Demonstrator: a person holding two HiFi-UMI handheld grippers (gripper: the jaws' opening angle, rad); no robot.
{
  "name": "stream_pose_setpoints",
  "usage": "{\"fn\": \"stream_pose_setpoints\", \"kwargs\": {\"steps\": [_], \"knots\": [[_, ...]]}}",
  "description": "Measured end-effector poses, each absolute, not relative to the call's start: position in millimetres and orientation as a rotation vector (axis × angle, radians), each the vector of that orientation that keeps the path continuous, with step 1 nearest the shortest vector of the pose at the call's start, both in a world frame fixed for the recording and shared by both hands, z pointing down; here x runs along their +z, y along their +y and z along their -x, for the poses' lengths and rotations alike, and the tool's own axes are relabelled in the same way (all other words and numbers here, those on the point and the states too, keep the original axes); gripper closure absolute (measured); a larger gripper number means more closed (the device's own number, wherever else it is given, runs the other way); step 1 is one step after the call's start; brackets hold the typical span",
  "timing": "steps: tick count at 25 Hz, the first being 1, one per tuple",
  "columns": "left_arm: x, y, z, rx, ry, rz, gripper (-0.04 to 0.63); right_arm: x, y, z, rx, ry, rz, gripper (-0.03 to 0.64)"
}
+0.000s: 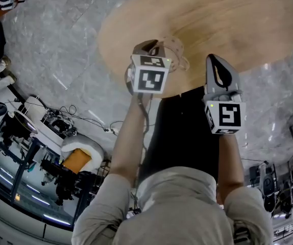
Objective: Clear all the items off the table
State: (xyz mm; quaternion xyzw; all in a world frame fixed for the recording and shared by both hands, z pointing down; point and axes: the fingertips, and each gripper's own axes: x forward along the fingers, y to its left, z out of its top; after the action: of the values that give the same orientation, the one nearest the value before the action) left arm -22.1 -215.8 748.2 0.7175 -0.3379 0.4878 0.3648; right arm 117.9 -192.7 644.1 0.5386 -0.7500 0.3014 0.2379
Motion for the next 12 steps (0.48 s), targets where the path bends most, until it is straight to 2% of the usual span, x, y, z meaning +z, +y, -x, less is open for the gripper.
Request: {"fn": "stream_pose_setpoints", "kwargs": {"steps": [12], "knots": [[636.6, -162.1, 51.4, 1.053, -1.044, -1.853, 0.554, 542.7, -170.5, -60.8, 0.666, -2.224, -1.366, 0.611]]}}
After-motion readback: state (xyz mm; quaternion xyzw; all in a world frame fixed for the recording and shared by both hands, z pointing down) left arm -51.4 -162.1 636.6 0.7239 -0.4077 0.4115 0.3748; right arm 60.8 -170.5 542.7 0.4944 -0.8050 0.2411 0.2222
